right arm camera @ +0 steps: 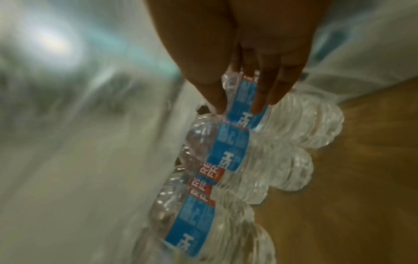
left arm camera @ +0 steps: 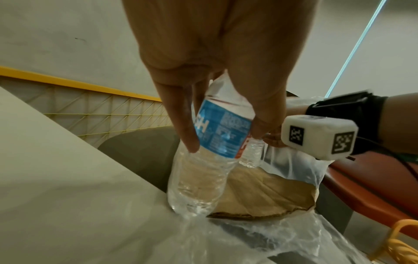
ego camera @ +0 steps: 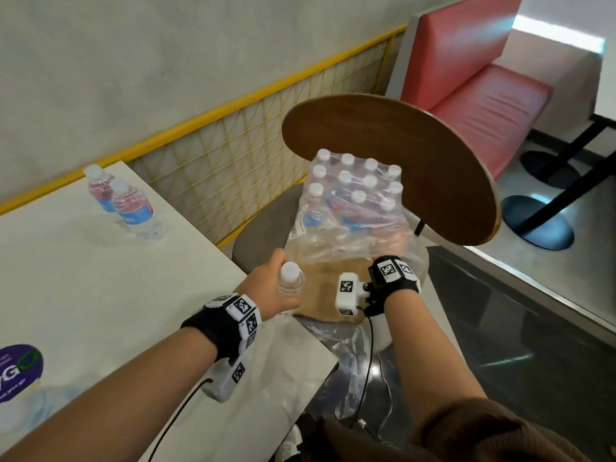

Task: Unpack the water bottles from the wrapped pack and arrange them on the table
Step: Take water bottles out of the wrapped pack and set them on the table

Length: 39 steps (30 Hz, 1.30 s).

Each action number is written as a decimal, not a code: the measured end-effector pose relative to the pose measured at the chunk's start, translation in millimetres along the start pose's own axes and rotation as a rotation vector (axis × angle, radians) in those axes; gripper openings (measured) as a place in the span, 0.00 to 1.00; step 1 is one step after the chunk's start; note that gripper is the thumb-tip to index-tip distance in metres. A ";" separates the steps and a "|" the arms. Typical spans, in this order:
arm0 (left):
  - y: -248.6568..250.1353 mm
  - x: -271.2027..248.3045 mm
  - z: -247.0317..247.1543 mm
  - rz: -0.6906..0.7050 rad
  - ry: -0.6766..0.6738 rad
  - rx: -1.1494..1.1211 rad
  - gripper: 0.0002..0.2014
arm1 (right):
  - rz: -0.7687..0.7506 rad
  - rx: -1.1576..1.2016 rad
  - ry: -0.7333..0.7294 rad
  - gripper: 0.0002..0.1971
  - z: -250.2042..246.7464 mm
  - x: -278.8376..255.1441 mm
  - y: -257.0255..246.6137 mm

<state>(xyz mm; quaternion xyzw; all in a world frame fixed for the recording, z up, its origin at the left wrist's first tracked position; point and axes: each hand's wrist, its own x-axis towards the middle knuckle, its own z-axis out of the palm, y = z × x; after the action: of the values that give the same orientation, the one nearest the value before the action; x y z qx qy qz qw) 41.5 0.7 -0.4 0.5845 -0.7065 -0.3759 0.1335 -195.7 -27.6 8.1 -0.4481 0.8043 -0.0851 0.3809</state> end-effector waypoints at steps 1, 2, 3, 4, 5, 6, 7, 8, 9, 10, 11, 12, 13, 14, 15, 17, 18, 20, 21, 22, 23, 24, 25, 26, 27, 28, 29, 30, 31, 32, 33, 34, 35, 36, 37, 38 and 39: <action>-0.1 -0.6 -1.7 -0.002 0.007 0.009 0.26 | 0.038 0.091 0.051 0.26 -2.3 4.1 1.2; 0.0 -1.7 -3.1 0.002 0.020 0.019 0.26 | 0.015 0.017 0.098 0.24 -3.2 9.5 2.0; 0.3 -3.1 -4.2 0.006 0.032 0.026 0.26 | 0.055 -0.072 0.046 0.23 -5.6 3.3 -5.4; 0.3 -5.7 -6.5 0.015 0.041 0.035 0.26 | 0.012 -0.194 0.013 0.23 -4.5 3.2 -8.1; 1.9 -7.6 -6.7 0.031 0.033 0.045 0.26 | 0.031 -0.203 0.009 0.25 -7.5 -7.2 -8.6; 2.9 -10.4 -8.8 0.045 0.019 0.055 0.25 | 0.005 -0.281 0.011 0.28 -8.9 -9.2 -3.1; 3.3 -14.2 -12.4 0.052 0.002 0.063 0.24 | 0.022 -0.213 0.031 0.33 -11.8 -12.4 -3.1; 3.9 -18.4 -17.8 0.053 -0.019 0.073 0.23 | -0.019 -0.284 0.055 0.36 -12.6 -10.9 1.3; 4.4 -23.1 -24.3 0.049 -0.041 0.078 0.23 | -0.003 -0.219 0.086 0.38 -12.6 -12.0 -2.2; 5.4 -29.1 -32.5 0.042 -0.059 0.083 0.24 | -0.026 -0.268 0.086 0.39 -10.1 -6.6 4.0; 6.2 -34.9 -41.6 0.034 -0.067 0.090 0.24 | 0.032 -0.215 0.078 0.39 -7.8 -7.8 7.8; 7.7 -41.4 -52.0 0.026 -0.068 0.106 0.25 | 0.029 -0.159 0.052 0.39 0.1 -5.4 11.6; 7.6 -47.6 -62.3 0.014 -0.068 0.124 0.25 | 0.018 -0.107 0.054 0.39 6.6 -7.7 13.8; 7.0 -54.7 -73.2 0.001 -0.071 0.149 0.25 | -0.045 -0.066 0.063 0.40 11.6 -11.0 13.1; 4.0 -60.9 -83.5 -0.014 -0.077 0.185 0.26 | -0.046 -0.037 0.078 0.39 20.4 -19.5 9.5; -6.8 -73.8 -102.3 -0.050 -0.105 0.257 0.28 | -0.084 0.106 0.063 0.29 42.6 -36.6 4.1; -13.5 -80.2 -109.4 -0.073 -0.126 0.290 0.30 | -0.182 0.229 0.081 0.24 53.6 -53.4 0.6; -25.1 -93.8 -118.7 -0.122 -0.183 0.369 0.30 | -0.408 0.285 0.038 0.26 82.7 -68.1 0.7; -30.4 -100.4 -120.7 -0.142 -0.217 0.418 0.28 | -0.475 0.291 -0.032 0.25 95.9 -81.9 0.4; -34.6 -106.5 -122.0 -0.157 -0.250 0.465 0.27 | -0.531 0.276 -0.122 0.25 109.2 -99.3 -1.6; -39.9 -112.5 -122.2 -0.178 -0.285 0.500 0.26 | -0.592 0.231 -0.190 0.25 124.3 -113.7 -3.4; -43.6 -118.7 -122.3 -0.202 -0.318 0.523 0.26 | -0.643 0.179 -0.254 0.27 135.7 -137.1 -11.4; -47.6 -124.7 -123.0 -0.223 -0.355 0.545 0.27 | -0.685 0.120 -0.312 0.28 149.8 -153.1 -15.7; -51.7 -129.4 -123.2 -0.225 -0.390 0.571 0.28 | -0.718 0.071 -0.372 0.29 164.2 -167.5 -20.8; -56.4 -133.3 -123.3 -0.226 -0.420 0.598 0.29 | -0.716 0.030 -0.426 0.30 179.5 -177.4 -24.6; -59.9 -137.9 -124.2 -0.227 -0.441 0.626 0.29 | -0.715 0.006 -0.467 0.31 192.8 -188.9 -29.8; -63.3 -142.3 -124.5 -0.224 -0.450 0.647 0.30 | -0.714 -0.001 -0.498 0.31 205.6 -196.6 -32.6; -65.8 -148.1 -125.8 -0.208 -0.444 0.658 0.31 | -0.721 -0.003 -0.519 0.32 216.7 -204.2 -35.6; -69.2 -154.2 -127.1 -0.195 -0.428 0.654 0.33 | -0.723 -0.001 -0.533 0.32 226.6 -210.5 -38.0; -70.5 -162.1 -129.9 -0.189 -0.400 0.624 0.33 | -0.718 0.005 -0.536 0.31 233.5 -216.4 -40.6; -71.9 -172.0 -133.2 -0.195 -0.360 0.571 0.34 | -0.705 0.029 -0.545 0.31 240.0 -220.5 -42.3; -72.2 -183.3 -137.4 -0.191 -0.327 0.525 0.33 | -0.688 0.053 -0.560 0.30 244.6 -223.6 -44.1; -73.6 -194.8 -142.6 -0.187 -0.306 0.488 0.33 | -0.680 0.073 -0.577 0.29 248.7 -224.3 -45.1; -75.9 -207.1 -148.2 -0.172 -0.290 0.466 0.33 | -0.673 0.095 -0.586 0.28 250.8 -225.5 -47.0; -80.4 -220.3 -155.8 -0.152 -0.264 0.447 0.33 | -0.641 0.150 -0.592 0.27 251.6 -225.1 -48.0; -84.6 -234.1 -165.1 -0.140 -0.229 0.416 0.32 | -0.572 0.240 -0.592 0.25 250.8 -224.1 -49.5; -91.6 -249.2 -175.1 -0.146 -0.185 0.379 0.31 | -0.475 0.349 -0.590 0.24 250.1 -221.2 -50.5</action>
<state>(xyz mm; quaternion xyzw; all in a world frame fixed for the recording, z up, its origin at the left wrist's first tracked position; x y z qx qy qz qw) 287.9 162.8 118.5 0.6118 -0.7297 -0.2971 -0.0713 78.0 167.8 -23.0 -0.5550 0.5085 -0.1737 0.6350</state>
